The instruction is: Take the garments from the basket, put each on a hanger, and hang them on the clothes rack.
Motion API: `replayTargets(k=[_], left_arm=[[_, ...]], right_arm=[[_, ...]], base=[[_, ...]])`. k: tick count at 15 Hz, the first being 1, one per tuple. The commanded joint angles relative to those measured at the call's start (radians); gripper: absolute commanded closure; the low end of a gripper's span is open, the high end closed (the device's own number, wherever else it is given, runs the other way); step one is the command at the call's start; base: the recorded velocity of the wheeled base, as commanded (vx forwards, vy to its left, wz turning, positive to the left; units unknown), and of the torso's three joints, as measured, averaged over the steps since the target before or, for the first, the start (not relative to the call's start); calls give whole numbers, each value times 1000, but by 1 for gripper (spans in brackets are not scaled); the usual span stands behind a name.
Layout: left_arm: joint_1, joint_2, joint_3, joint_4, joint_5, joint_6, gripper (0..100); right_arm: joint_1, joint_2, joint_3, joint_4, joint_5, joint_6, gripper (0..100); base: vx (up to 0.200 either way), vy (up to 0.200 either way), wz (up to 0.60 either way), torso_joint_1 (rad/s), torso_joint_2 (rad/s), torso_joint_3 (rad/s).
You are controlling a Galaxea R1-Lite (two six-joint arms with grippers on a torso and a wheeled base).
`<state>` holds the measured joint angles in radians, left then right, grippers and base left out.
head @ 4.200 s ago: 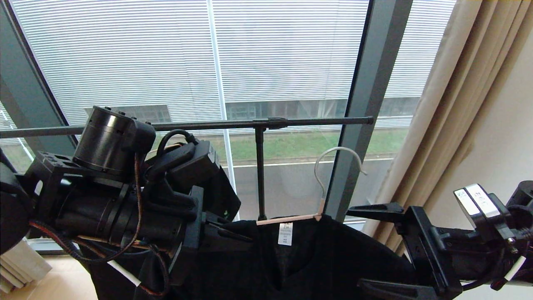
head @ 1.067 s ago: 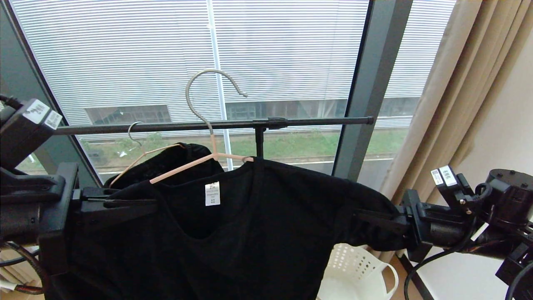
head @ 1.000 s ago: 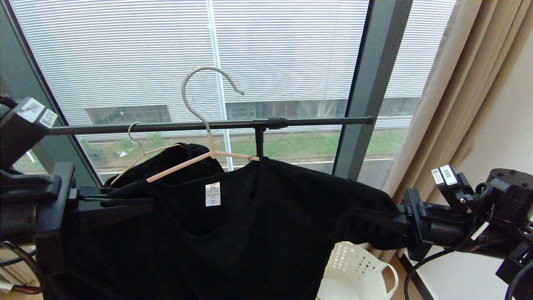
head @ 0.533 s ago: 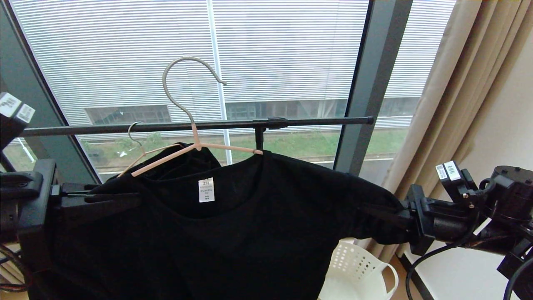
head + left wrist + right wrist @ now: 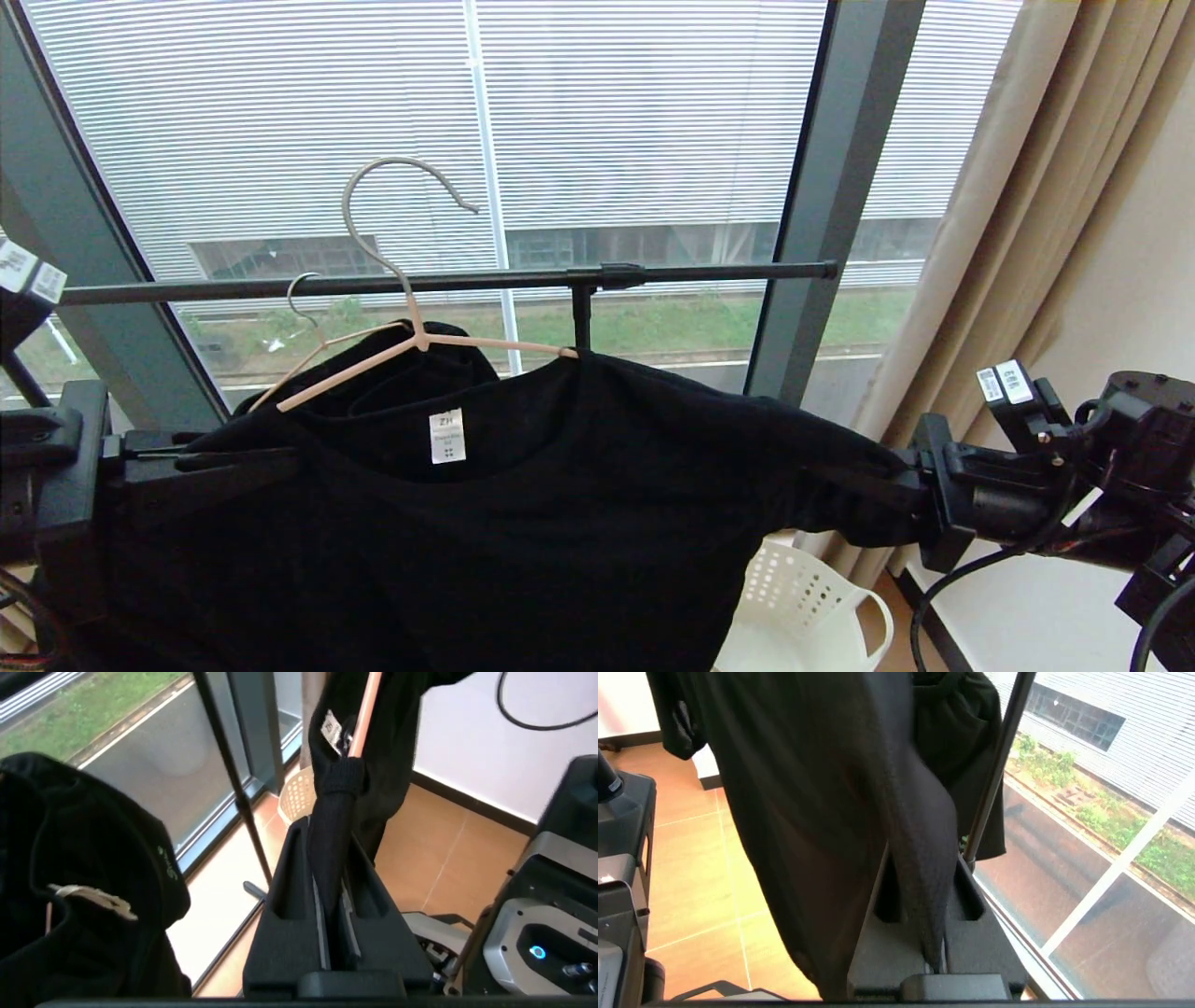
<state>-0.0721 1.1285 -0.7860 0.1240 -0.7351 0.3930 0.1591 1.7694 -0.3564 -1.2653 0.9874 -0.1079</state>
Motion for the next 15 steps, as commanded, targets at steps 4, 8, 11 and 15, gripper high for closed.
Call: replayTargets(k=[4,8,11,15], left_arm=[[43,2,10,0,-1,0,100],[43,5,11,0,-1,-16,100],[49,0,10,0,0,-57,100],[126,-3,19,2,2,-68,100]], right_arm=[[-1,-4,0,1,0,0,100],[14,-1,8,3,0,-1,0],[74,-7,24,1,-6,-4,0],[115,-21,24,3,-50,-6,0]], base=[[0,0,0,0,0,0],[0,0,0,0,0,0],[0,0,0,0,0,0],[0,0,0,0,0,0]])
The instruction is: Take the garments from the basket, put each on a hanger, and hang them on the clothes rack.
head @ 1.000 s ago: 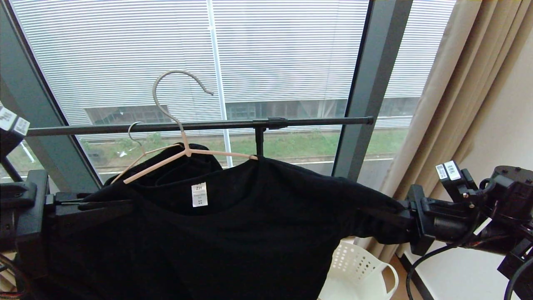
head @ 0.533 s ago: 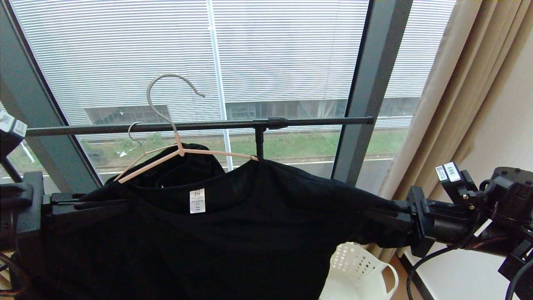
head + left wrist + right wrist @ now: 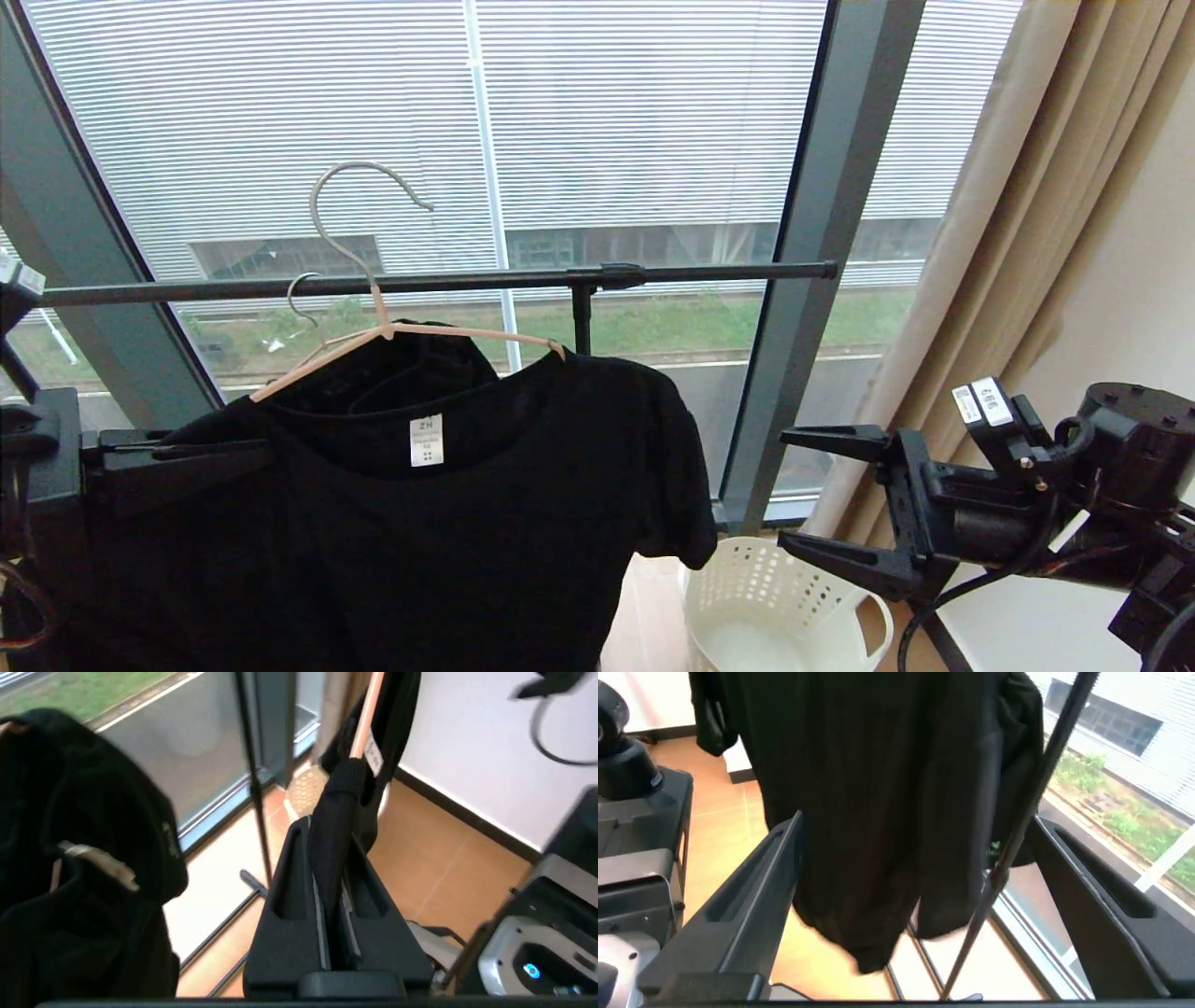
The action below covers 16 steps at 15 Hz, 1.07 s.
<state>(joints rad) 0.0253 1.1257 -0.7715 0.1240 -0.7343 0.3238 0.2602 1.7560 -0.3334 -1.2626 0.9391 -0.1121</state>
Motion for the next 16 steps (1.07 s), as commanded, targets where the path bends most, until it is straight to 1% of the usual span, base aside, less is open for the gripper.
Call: replayTargets(k=[1,2,3,4,5,6,7,8,9,11,12,15,16], left_arm=[[41,3,12,0,3,1,100],[59,6,17,0,6,3,100],[59,6,17,0,6,3,100],[71,9,20,0,9,3,100],[71,11,20,0,16,3,100],[71,17,21,0,65,4,100],[71,17,21,0,69,4,100],[68,35,21,0,131,4,100],[68,42,21,0,144,3,100],[62,77,17,0,207,0,100],[56,89,17,0,222,-2,100],[-21,144,-29,0,332,-55,100],[-39,157,-42,-1,354,-74,100]], right_arm=[[28,-7,-1,-1,-34,-4,0],[74,-6,-9,-5,-132,-14,0],[74,-6,-9,-5,-132,-14,0],[139,-6,-35,-1,-298,-8,0],[175,-6,-49,0,-399,11,0],[217,-13,-64,0,-470,60,0],[217,-15,-65,0,-470,62,0],[221,-19,-78,3,-473,86,0],[221,-18,-78,3,-474,86,0],[221,-18,-82,17,-476,88,0],[221,-19,-84,25,-476,86,0],[220,-18,-93,42,-480,86,0],[218,-18,-93,42,-479,86,0]], base=[[0,0,0,0,0,0],[0,0,0,0,0,0],[0,0,0,0,0,0],[0,0,0,0,0,0],[0,0,0,0,0,0],[0,0,0,0,0,0],[0,0,0,0,0,0],[0,0,0,0,0,0],[0,0,0,0,0,0],[0,0,0,0,0,0],[0,0,0,0,0,0],[0,0,0,0,0,0],[0,0,0,0,0,0]])
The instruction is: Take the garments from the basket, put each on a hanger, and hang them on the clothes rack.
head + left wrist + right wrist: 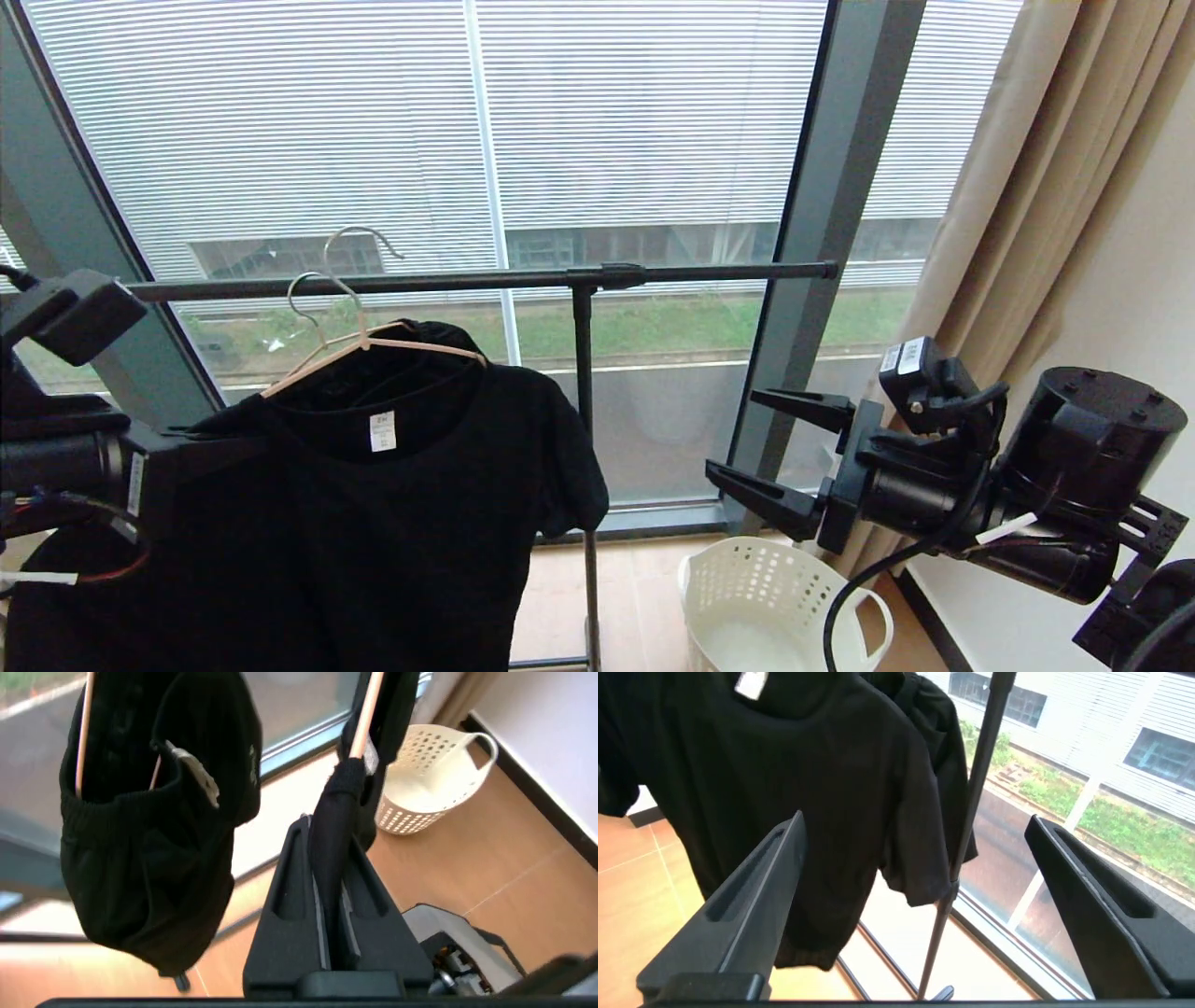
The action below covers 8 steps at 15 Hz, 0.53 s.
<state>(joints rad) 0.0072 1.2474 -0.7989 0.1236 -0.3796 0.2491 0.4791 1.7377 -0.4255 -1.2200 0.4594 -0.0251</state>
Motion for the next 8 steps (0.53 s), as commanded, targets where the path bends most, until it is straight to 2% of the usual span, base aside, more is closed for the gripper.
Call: replayTargets(k=[1,4,8], left_arm=[[-59,64,-39,-2,44,-44,100],[-102,139,-55,-85,140,-123,100],[-138,231,-57,-171,238,-180,100]], right_arm=[[-1,2,-1,-1,-1,-1,0],[-2,0,-1,-1,1,-1,0],[-2,3,-1,-1,-1,-1,0]], base=[[0,0,0,0,0,0],[0,0,0,0,0,0],[0,0,0,0,0,0]])
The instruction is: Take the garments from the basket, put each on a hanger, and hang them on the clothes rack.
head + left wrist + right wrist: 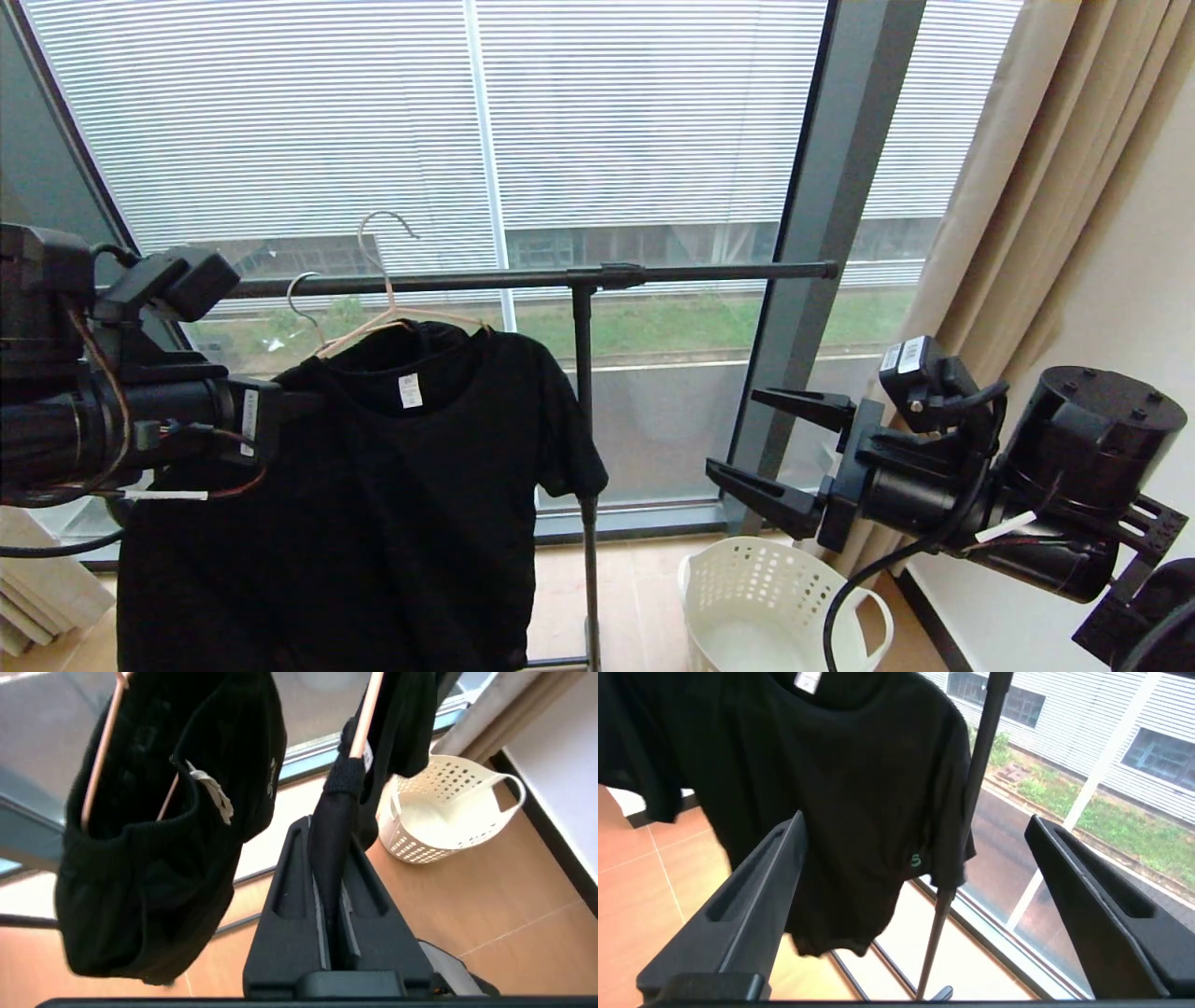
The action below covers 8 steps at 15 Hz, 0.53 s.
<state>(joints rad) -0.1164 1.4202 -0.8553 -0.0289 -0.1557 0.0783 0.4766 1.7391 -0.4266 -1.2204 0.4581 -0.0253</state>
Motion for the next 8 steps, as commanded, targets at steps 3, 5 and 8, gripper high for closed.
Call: replayTargets(k=[3,5,8], left_arm=[[-17,123,-8,-72,47,-22,100],[-17,155,-18,-98,48,-31,100],[-22,217,-47,-115,48,-52,100]], right_arm=[[0,5,0,-2,1,-1,0],[0,5,0,-1,1,-1,0],[0,10,0,-2,1,-1,0]], base=[[0,0,0,0,0,0],[0,0,0,0,0,0],[0,0,0,0,0,0]])
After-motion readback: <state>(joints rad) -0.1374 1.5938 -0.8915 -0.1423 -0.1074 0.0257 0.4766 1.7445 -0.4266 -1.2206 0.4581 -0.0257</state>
